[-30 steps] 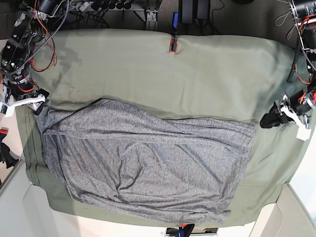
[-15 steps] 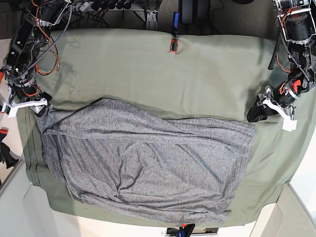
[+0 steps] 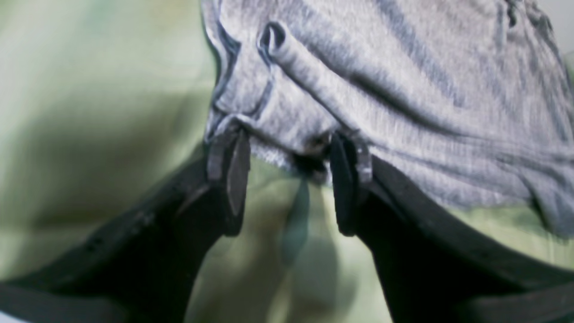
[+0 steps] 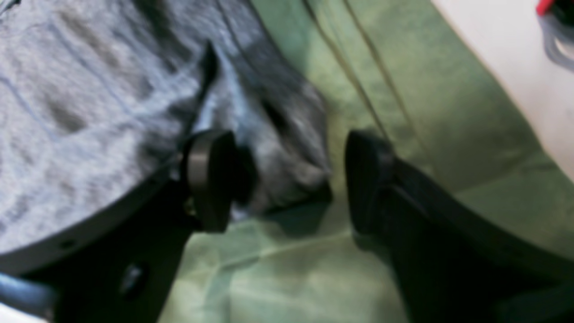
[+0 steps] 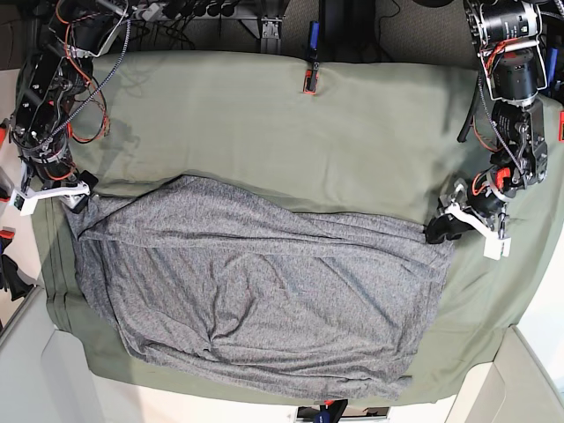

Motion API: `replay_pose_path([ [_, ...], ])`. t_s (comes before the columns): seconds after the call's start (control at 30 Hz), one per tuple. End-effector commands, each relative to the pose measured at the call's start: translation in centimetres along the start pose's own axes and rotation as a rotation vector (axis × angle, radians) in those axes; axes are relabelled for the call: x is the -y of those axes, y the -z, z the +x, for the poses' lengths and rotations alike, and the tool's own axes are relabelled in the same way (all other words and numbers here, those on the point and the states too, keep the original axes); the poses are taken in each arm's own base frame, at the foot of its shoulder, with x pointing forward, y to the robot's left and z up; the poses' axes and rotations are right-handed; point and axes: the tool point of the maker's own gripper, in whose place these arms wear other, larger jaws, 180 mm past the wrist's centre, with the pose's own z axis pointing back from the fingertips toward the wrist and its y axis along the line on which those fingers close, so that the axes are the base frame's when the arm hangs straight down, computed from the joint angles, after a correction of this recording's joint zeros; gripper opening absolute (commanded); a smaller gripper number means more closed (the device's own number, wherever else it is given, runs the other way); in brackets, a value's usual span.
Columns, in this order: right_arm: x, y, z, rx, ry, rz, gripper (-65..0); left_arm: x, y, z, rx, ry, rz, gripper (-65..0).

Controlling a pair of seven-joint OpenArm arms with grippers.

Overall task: Fold the T-shirt properly
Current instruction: 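Release and regrasp the shirt edge with both grippers, then pull the shirt with both grippers to spread it flat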

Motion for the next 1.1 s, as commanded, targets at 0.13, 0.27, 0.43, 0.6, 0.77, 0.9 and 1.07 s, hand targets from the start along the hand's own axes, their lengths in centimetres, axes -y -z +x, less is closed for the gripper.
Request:
replay_pose_path([
  [0.13, -1.8, 0.1, 1.8, 0.05, -0.02, 0.043, -27.4, 1.1, 1.4, 1.5, 0.012, 0.056, -0.006, -36.6],
  [0.27, -3.7, 0.5, 1.0, 0.028, -0.092, 0.057, -56.6, 0.6, 1.2, 1.5, -0.002, 0.082, 0.012, -65.0],
  [0.43, -5.2, 0.5, 1.9, 0.042, -0.172, 0.091, -65.0, -0.7, -0.7, 4.0, 0.03, 0.064, 0.028, -65.0],
  [0.6, -5.3, -1.1, 3.9, 0.06, -0.2, 0.087, -65.0, -2.6, -5.0, 8.8, 0.109, 0.09, 0.048, -65.0],
  [0.77, -6.0, -2.3, 4.8, 0.056, -0.2, 0.103, -65.0, -4.3, -7.8, 11.4, 0.109, 0.137, 0.081, -65.0],
  [0.9, -5.8, -2.3, 4.5, 0.04, -0.201, 0.098, -65.0, -5.3, -8.8, 11.3, 0.063, 0.154, 0.109, -65.0],
  [1.07, -5.6, -2.4, 3.3, -0.032, -0.206, 0.092, -65.0, -6.8, -10.4, 9.5, -0.006, 0.167, 0.134, -65.0],
])
